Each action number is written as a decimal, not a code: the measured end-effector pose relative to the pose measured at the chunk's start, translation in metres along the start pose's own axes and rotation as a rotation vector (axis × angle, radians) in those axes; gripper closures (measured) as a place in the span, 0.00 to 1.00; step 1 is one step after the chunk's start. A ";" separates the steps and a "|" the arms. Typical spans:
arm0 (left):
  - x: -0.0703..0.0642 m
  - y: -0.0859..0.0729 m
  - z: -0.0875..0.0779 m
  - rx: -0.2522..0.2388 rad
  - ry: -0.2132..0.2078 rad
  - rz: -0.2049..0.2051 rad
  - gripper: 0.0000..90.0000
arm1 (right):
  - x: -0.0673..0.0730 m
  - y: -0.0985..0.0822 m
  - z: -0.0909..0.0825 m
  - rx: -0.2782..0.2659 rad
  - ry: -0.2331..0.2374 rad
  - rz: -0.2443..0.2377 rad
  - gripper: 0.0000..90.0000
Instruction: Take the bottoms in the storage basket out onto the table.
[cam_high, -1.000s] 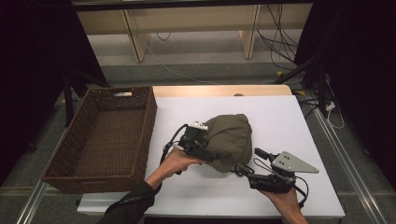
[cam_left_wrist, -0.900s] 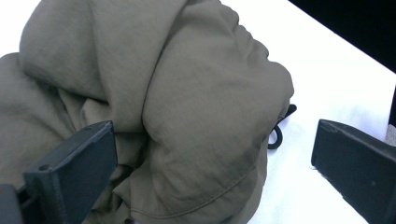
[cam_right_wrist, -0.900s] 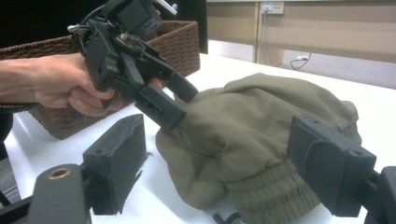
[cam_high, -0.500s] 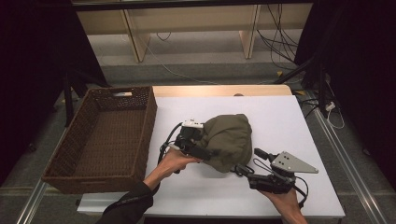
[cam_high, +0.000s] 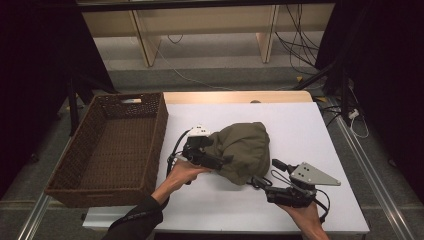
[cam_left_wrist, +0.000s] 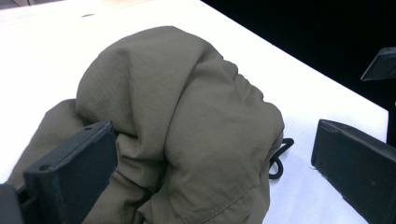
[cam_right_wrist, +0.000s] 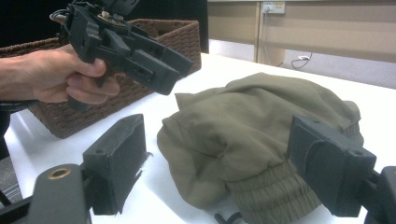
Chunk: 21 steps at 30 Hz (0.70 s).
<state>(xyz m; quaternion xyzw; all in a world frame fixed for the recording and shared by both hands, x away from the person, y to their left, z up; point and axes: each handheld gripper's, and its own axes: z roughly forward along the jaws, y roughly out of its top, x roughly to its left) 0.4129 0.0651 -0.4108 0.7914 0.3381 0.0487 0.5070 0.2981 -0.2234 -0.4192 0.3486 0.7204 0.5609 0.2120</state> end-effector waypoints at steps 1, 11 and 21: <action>0.000 0.000 -0.001 -0.008 0.001 0.003 0.00 | 0.000 0.000 0.000 0.000 0.000 0.000 0.23; -0.002 -0.001 -0.009 -0.076 0.006 0.021 0.00 | 0.000 0.000 0.000 0.000 0.000 -0.001 0.23; -0.009 -0.002 -0.017 -0.121 0.006 0.044 0.00 | 0.000 0.000 0.000 0.004 0.002 -0.001 0.23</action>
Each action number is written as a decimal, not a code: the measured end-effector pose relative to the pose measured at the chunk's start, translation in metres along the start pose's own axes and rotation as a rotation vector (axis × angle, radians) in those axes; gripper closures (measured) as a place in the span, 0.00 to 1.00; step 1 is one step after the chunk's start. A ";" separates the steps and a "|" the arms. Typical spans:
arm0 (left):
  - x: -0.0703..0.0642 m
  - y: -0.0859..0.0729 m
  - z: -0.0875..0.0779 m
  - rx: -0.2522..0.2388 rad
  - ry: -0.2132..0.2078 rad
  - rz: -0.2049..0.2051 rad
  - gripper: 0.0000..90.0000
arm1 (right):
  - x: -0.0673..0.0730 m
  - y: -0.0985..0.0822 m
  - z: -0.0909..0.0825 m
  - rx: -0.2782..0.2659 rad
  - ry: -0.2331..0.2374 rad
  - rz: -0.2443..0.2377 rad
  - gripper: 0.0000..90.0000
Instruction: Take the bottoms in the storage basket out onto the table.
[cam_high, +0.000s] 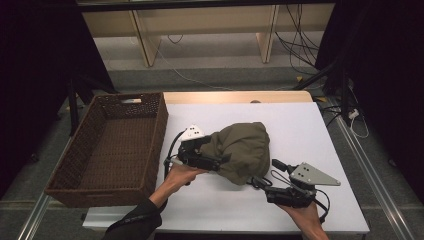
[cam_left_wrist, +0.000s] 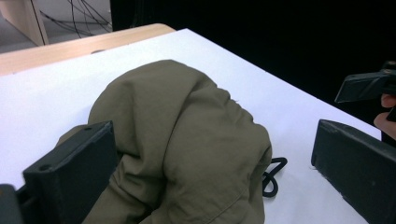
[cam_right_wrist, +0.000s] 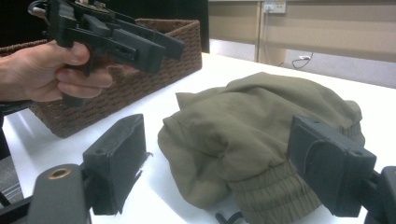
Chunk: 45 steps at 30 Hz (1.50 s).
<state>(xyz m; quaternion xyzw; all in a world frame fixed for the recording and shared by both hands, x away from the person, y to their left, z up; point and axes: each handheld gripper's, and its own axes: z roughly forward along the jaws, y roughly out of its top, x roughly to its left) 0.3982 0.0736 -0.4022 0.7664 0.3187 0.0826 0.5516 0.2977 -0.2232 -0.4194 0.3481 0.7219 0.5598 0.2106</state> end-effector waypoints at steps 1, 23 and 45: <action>-0.001 0.000 -0.001 -0.004 -0.002 0.004 0.00 | 0.000 0.000 0.000 0.000 0.000 0.000 0.23; -0.025 -0.006 -0.019 -0.126 0.003 0.093 0.00 | 0.000 0.000 0.000 0.003 0.007 0.000 0.23; -0.031 -0.022 -0.028 -0.175 0.032 0.095 0.00 | 0.001 0.000 0.001 0.002 0.011 -0.001 0.23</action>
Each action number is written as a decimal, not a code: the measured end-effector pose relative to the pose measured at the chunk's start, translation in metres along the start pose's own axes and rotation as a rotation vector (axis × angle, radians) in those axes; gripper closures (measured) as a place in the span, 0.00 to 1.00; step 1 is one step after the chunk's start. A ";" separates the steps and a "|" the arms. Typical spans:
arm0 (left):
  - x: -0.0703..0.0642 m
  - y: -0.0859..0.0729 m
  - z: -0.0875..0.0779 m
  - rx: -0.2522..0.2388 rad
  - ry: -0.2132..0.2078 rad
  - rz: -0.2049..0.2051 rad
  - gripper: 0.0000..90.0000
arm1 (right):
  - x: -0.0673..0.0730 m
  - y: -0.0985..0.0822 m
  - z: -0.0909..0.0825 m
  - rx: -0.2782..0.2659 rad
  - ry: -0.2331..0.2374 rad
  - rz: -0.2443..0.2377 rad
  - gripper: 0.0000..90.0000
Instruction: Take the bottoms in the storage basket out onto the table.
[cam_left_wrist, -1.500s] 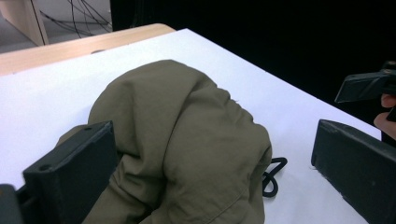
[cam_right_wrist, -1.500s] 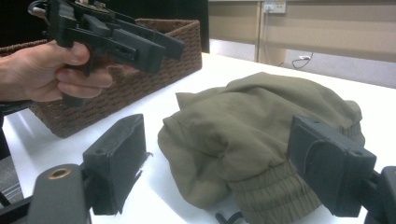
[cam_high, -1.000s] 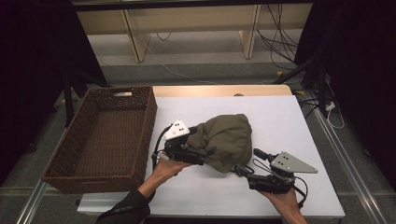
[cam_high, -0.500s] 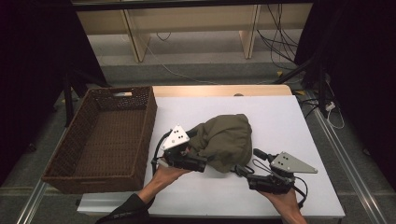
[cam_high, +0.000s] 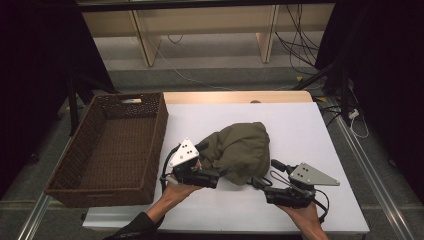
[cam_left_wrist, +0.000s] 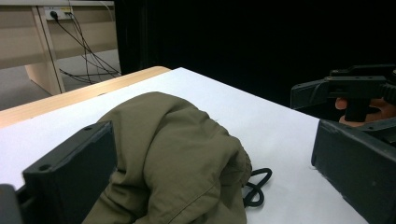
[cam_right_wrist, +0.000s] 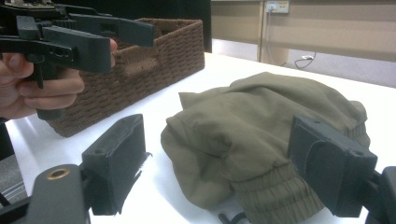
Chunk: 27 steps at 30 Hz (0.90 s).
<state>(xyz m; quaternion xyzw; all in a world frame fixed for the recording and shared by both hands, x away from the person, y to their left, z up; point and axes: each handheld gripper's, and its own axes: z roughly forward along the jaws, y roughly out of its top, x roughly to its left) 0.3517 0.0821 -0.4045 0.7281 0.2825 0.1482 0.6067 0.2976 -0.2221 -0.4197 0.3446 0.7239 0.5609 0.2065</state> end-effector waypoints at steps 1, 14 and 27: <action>0.001 -0.001 -0.001 -0.002 0.002 -0.007 0.00 | 0.000 0.000 0.000 0.000 0.000 0.000 0.23; 0.005 -0.011 -0.005 0.005 0.016 -0.031 0.00 | 0.000 0.000 0.000 -0.002 0.001 0.000 0.23; 0.001 -0.023 -0.004 0.029 0.014 -0.020 0.00 | 0.000 0.000 0.000 -0.003 -0.001 0.000 0.23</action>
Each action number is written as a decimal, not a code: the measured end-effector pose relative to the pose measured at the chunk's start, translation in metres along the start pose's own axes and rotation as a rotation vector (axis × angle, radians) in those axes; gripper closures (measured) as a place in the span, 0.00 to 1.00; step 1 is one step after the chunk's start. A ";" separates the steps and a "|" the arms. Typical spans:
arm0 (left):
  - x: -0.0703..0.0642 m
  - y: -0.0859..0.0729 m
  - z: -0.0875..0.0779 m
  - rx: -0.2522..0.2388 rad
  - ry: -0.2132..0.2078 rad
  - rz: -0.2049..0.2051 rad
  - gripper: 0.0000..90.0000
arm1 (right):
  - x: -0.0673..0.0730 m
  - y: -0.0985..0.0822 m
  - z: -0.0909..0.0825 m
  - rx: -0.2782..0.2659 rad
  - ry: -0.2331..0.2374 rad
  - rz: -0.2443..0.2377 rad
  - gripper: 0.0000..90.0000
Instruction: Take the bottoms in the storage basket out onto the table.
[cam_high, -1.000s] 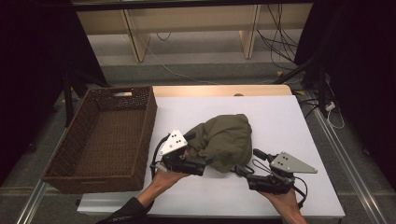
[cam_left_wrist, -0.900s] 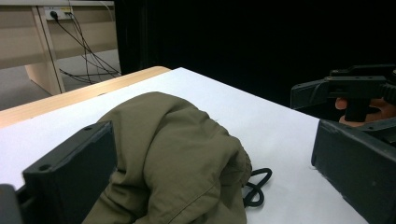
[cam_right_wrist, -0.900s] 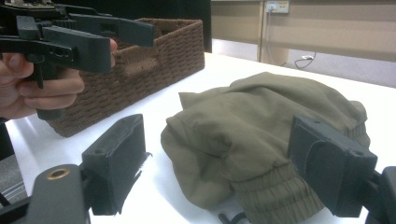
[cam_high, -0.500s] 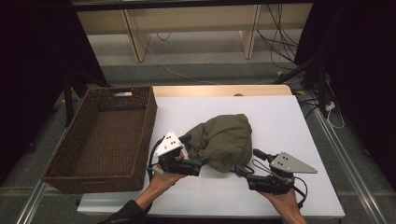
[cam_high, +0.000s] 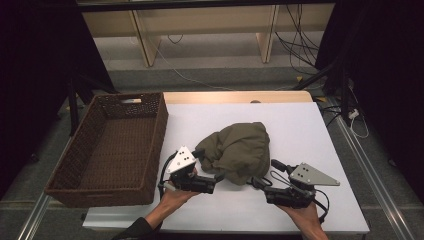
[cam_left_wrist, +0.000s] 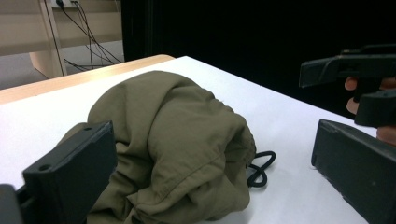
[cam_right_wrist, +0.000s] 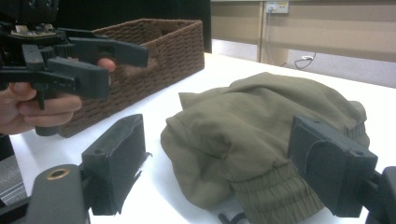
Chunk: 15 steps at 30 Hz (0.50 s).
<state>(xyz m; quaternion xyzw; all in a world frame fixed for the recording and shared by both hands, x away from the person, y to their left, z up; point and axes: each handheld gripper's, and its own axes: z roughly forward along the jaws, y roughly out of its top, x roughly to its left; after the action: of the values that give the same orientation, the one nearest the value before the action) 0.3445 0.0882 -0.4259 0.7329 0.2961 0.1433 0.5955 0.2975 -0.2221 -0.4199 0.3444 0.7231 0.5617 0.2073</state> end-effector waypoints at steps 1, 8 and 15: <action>0.000 -0.001 0.000 0.003 -0.002 0.001 0.00 | 0.000 0.000 0.000 -0.001 0.000 0.000 0.23; -0.001 -0.006 -0.001 0.025 -0.013 0.006 0.00 | 0.000 0.000 0.000 0.001 -0.003 -0.002 0.23; -0.002 -0.008 -0.004 0.038 -0.010 0.011 0.00 | 0.000 0.000 0.000 -0.001 0.000 -0.003 0.22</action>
<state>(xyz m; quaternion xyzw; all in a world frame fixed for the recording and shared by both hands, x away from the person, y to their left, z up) 0.3384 0.0910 -0.4325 0.7464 0.2916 0.1374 0.5823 0.2976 -0.2217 -0.4203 0.3432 0.7234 0.5618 0.2083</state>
